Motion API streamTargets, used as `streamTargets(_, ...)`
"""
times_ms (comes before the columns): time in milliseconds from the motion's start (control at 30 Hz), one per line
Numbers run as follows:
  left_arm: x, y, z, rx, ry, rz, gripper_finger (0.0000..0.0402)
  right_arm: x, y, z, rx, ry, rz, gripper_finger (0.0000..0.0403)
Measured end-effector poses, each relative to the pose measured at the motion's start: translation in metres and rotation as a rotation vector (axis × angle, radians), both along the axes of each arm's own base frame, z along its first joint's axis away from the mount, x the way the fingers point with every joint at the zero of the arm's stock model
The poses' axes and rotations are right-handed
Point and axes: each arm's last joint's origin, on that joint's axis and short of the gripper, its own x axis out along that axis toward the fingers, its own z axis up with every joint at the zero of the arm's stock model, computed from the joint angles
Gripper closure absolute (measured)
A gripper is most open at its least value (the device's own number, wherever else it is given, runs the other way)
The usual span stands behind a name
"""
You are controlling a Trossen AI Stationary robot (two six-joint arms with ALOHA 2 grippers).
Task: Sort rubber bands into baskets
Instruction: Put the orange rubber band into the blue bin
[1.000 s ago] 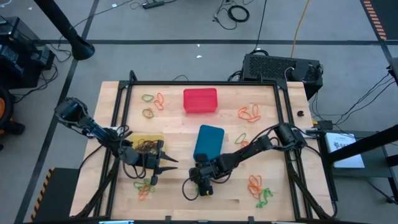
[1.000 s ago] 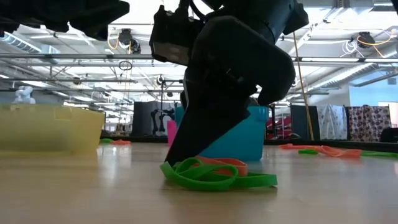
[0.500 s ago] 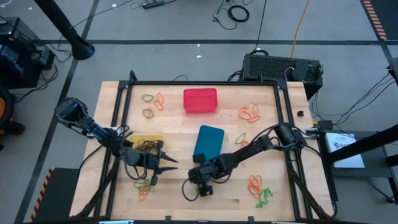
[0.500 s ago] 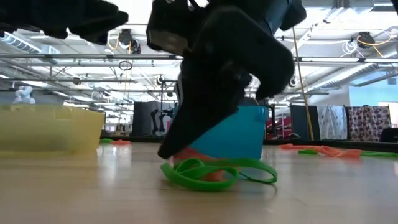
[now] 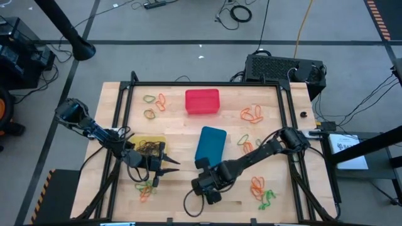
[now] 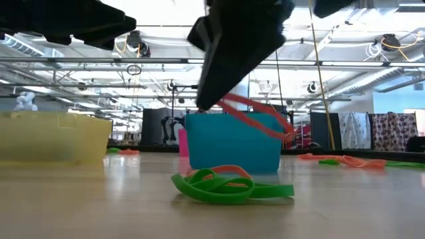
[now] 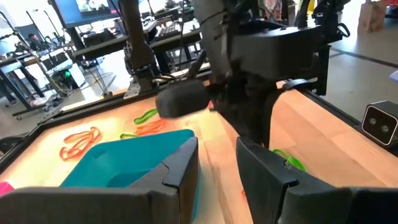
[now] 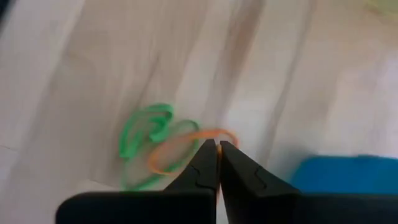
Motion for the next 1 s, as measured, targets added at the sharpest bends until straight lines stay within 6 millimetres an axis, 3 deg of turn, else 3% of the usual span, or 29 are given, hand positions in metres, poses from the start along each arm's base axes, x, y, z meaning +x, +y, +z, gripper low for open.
streamTargets(233, 0.0, 0.0, 0.0, 0.0, 0.0, 0.0, 0.0284, -0.024, -0.004, 0.03, -0.238, -0.048, -0.072, 0.0402)
streamTargets(367, 0.0, 0.0, 0.0, -0.001, 0.0, 0.0, 0.0284, -0.036, -0.025, 0.049, -0.227, -0.131, -0.088, 0.0402)
streamTargets(467, 0.0, 0.0, 0.0, -0.001, -0.001, 0.0, 0.0284, -0.046, -0.053, 0.056, -0.182, -0.243, -0.136, 0.0402)
streamTargets(600, 0.0, 0.0, 0.0, -0.001, 0.0, 0.0, 0.0284, -0.061, -0.1, 0.04, -0.12, -0.341, -0.249, 0.0403)
streamTargets(700, 0.0, 0.0, 0.0, 0.0, 0.0, 0.002, 0.0284, -0.07, -0.128, 0.025, 0.019, -0.399, -0.296, 0.0403)
streamTargets(867, 0.0, 0.001, 0.0, 0.0, 0.0, 0.003, 0.0284, -0.08, -0.153, 0.001, 0.13, -0.413, -0.378, 0.0391)
streamTargets(1000, 0.0, 0.001, 0.0, 0.0, 0.0, 0.003, 0.0284, -0.081, -0.16, -0.003, 0.137, -0.412, -0.416, 0.037)
